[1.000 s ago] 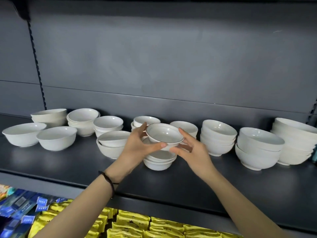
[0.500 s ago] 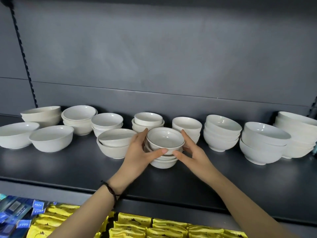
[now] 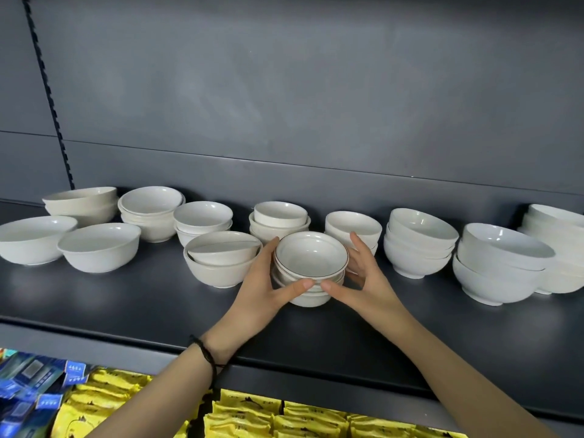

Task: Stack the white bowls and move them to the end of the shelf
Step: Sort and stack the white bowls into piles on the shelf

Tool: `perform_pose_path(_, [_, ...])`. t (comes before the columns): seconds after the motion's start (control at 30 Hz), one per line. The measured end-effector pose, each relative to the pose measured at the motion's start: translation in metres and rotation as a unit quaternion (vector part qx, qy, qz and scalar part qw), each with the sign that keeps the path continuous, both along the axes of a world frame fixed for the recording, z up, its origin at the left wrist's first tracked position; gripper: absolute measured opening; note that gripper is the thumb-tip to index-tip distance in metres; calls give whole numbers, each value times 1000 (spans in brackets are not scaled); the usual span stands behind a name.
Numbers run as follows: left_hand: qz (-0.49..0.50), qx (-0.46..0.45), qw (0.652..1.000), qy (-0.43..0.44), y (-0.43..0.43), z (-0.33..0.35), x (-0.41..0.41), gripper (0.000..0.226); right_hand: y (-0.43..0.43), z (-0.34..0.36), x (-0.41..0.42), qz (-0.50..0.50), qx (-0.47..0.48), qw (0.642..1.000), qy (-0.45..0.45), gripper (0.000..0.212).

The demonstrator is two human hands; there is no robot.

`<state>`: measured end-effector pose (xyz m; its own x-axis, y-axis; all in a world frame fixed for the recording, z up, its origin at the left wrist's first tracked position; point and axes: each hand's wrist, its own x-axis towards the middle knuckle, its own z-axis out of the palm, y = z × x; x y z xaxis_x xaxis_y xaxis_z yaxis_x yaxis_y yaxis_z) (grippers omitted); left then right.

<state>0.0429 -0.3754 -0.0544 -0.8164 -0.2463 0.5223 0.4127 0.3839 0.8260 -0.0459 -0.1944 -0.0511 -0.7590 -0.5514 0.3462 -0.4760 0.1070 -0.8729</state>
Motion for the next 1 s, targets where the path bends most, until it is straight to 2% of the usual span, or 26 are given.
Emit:
perform_pose_path(0.17, [16, -28, 999, -3, -5, -5, -4, 69, -2, -2, 1, 46, 37, 998, -14, 102])
perform_pose_path(0.43, [-47, -4, 998, -40, -7, 7, 7, 57, 0, 2, 2, 49, 22, 998, -24, 95])
perform_pose_path(0.5, [-41, 12, 998, -51, -14, 12, 12, 51, 0, 2, 2, 44, 26, 998, -32, 108])
perform_pose_path(0.57, [13, 4, 1000, -7, -24, 19, 23, 40, 1, 3, 3, 41, 33, 998, -40, 126])
perform_pose_path(0.63, [104, -59, 991, 64, -38, 27, 37, 29, 0, 3, 3, 42, 34, 998, -42, 130])
perform_pose_path(0.7, [183, -176, 961, 107, -57, 33, 50, 12, -1, 3, 2, 36, 36, 998, -38, 128])
perform_pose_path(0.73, [210, -240, 942, 106, -68, 35, 54, 11, -1, 2, 2, 34, 36, 998, -36, 127])
perform_pose_path(0.8, [241, -319, 914, 71, -90, 31, 56, 27, -3, 2, 1, 34, 34, 998, -35, 128])
perform_pose_path(0.87, [249, -322, 913, 40, -107, 21, 56, 38, -4, 2, 0, 35, 36, 998, -34, 129])
perform_pose_path(1.0, [226, -298, 927, 26, -116, 13, 57, 43, -7, 1, -2, 35, 39, 998, -32, 127])
